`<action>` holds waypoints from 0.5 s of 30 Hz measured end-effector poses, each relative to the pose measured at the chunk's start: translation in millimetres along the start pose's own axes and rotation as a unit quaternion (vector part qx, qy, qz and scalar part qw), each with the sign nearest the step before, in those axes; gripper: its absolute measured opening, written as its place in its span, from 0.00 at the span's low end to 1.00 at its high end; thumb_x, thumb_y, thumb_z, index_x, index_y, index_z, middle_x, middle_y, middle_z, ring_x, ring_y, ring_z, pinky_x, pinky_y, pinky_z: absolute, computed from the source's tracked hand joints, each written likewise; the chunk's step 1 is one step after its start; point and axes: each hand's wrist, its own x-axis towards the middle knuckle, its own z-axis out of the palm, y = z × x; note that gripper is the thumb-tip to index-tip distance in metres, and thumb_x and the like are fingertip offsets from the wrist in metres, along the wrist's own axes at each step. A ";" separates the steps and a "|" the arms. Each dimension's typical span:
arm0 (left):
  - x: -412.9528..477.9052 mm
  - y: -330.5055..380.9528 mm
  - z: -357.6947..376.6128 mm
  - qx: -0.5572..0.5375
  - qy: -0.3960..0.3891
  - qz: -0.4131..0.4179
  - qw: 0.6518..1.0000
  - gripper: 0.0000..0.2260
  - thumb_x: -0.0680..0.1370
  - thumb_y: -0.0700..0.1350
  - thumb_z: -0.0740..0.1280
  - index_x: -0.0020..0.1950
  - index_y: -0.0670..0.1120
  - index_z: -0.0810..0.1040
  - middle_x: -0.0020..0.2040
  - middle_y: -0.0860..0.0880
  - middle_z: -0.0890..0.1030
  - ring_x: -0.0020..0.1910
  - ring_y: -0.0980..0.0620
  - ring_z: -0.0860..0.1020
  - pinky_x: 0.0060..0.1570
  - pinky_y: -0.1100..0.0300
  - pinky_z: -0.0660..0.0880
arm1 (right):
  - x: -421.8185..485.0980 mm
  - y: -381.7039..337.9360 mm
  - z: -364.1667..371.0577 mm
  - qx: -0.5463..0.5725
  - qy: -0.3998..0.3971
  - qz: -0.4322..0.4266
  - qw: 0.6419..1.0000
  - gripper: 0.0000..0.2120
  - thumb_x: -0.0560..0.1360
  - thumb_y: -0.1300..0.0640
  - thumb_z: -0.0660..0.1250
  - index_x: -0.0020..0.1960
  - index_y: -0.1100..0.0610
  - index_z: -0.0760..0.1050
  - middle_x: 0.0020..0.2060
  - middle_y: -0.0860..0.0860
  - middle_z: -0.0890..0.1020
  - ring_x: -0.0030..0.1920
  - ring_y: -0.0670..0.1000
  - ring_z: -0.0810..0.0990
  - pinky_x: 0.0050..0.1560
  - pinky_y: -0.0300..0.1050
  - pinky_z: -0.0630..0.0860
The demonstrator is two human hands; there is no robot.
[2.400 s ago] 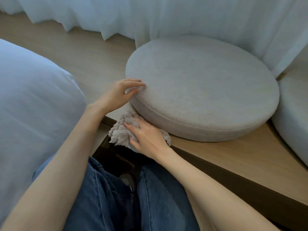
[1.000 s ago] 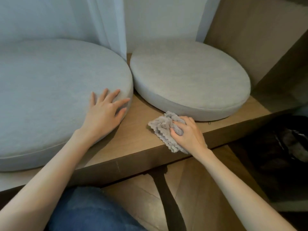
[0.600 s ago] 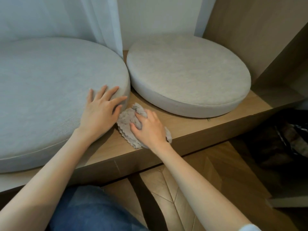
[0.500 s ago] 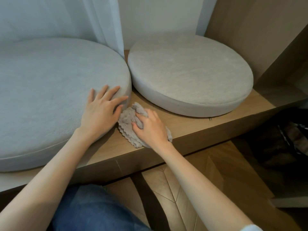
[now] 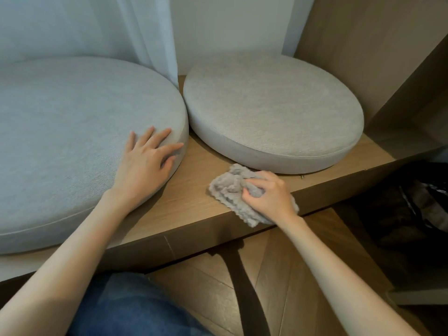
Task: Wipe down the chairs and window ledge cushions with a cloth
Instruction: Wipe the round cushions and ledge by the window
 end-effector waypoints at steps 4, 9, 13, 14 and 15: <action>7.1 -11.5 -5.3 -0.044 -0.044 0.023 0.998 0.17 0.80 0.49 0.61 0.69 0.54 0.73 0.74 0.46 0.65 0.75 0.41 0.58 0.72 0.40 0.52 | 1.7 -63.4 46.4 0.023 0.001 -0.028 0.999 0.10 0.72 0.53 0.70 0.51 0.54 0.83 0.45 0.51 0.81 0.48 0.51 0.77 0.43 0.42 0.70; 10.3 -19.7 -9.1 -0.074 -0.040 0.055 0.995 0.15 0.80 0.48 0.62 0.67 0.52 0.75 0.73 0.45 0.68 0.73 0.41 0.62 0.71 0.46 0.57 | -12.7 -122.7 81.5 0.072 0.071 -0.037 0.994 0.05 0.68 0.53 0.72 0.41 0.54 0.84 0.36 0.50 0.78 0.41 0.49 0.76 0.32 0.38 0.67; 20.3 -33.9 -6.3 -0.048 -0.010 0.075 0.996 0.14 0.79 0.54 0.62 0.64 0.57 0.77 0.67 0.50 0.74 0.62 0.42 0.68 0.62 0.48 0.62 | -11.1 -116.5 86.0 0.068 0.096 -0.067 0.991 0.05 0.68 0.53 0.71 0.38 0.54 0.82 0.34 0.49 0.77 0.38 0.47 0.75 0.29 0.40 0.69; 25.0 -37.6 -5.7 -0.040 -0.006 0.079 0.996 0.14 0.79 0.55 0.61 0.63 0.59 0.77 0.65 0.51 0.75 0.60 0.43 0.68 0.58 0.49 0.62 | -10.5 -108.8 83.1 0.060 0.099 -0.068 0.991 0.05 0.69 0.53 0.71 0.38 0.54 0.82 0.34 0.49 0.77 0.37 0.47 0.74 0.29 0.40 0.69; 29.7 -40.6 -5.4 -0.037 -0.003 0.083 0.996 0.14 0.79 0.56 0.61 0.63 0.59 0.77 0.62 0.52 0.75 0.58 0.43 0.69 0.56 0.50 0.63 | -10.1 -99.6 78.3 0.049 0.104 -0.058 0.992 0.05 0.69 0.54 0.70 0.38 0.55 0.82 0.34 0.50 0.77 0.37 0.48 0.74 0.29 0.41 0.69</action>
